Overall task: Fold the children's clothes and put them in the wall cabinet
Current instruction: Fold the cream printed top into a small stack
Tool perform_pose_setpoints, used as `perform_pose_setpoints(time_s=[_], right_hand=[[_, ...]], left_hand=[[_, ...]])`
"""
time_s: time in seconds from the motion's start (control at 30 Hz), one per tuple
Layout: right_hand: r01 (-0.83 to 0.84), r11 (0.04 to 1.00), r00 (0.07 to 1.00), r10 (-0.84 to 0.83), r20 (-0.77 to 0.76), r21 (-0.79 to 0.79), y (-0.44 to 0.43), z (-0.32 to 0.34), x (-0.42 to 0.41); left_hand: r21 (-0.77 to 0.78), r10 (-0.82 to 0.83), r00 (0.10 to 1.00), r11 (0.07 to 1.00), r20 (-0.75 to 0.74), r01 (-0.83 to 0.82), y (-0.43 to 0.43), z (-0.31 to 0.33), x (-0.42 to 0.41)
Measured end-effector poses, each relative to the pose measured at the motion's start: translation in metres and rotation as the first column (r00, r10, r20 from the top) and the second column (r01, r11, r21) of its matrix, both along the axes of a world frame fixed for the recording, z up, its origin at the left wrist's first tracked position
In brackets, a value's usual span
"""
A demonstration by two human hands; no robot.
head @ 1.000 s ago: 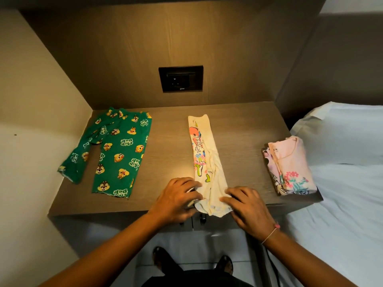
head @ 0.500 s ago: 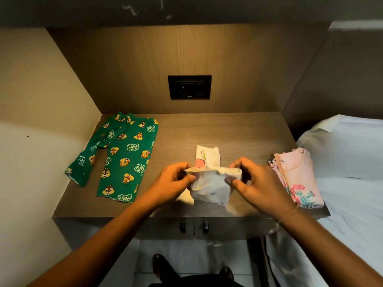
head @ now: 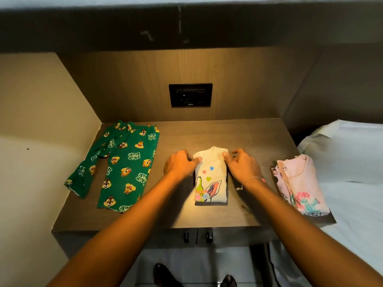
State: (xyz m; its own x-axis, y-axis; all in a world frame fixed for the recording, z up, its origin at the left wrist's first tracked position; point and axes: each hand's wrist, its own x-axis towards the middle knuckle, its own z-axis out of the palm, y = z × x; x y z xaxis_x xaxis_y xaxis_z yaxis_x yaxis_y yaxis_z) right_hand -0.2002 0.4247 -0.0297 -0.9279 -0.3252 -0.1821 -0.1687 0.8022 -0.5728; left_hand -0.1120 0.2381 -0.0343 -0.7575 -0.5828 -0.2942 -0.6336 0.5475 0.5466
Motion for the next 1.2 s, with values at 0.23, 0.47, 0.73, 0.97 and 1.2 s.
perform_pose_setpoints(time_s=[0.23, 0.47, 0.73, 0.97, 1.2], right_hand=[[0.015, 0.996, 0.993, -0.026, 0.112, 0.093, -0.01, -0.011, 0.04], [0.194, 0.978, 0.98, -0.189, 0.064, -0.082, -0.018, -0.016, 0.059], [0.362, 0.693, 0.927, -0.197, 0.319, -0.624, 0.009, 0.001, 0.06], [0.241, 0.675, 0.969, -0.202, 0.14, -0.697, 0.111, 0.045, 0.036], [0.335, 0.821, 0.939, -0.334, 0.086, -0.463, 0.205, 0.058, -0.013]], left_hand=[[0.063, -0.017, 0.991, 0.998, 0.131, 0.009, 0.026, -0.002, 0.001], [0.155, 0.124, 0.989, 0.982, -0.075, -0.111, 0.039, -0.009, 0.004], [0.575, 0.233, 0.901, 0.818, -0.367, 0.023, 0.058, 0.006, 0.012], [0.75, 0.203, 0.831, 0.574, -0.518, 0.328, 0.137, 0.053, -0.007], [0.769, 0.159, 0.872, 0.562, -0.462, 0.305, 0.231, 0.051, -0.065]])
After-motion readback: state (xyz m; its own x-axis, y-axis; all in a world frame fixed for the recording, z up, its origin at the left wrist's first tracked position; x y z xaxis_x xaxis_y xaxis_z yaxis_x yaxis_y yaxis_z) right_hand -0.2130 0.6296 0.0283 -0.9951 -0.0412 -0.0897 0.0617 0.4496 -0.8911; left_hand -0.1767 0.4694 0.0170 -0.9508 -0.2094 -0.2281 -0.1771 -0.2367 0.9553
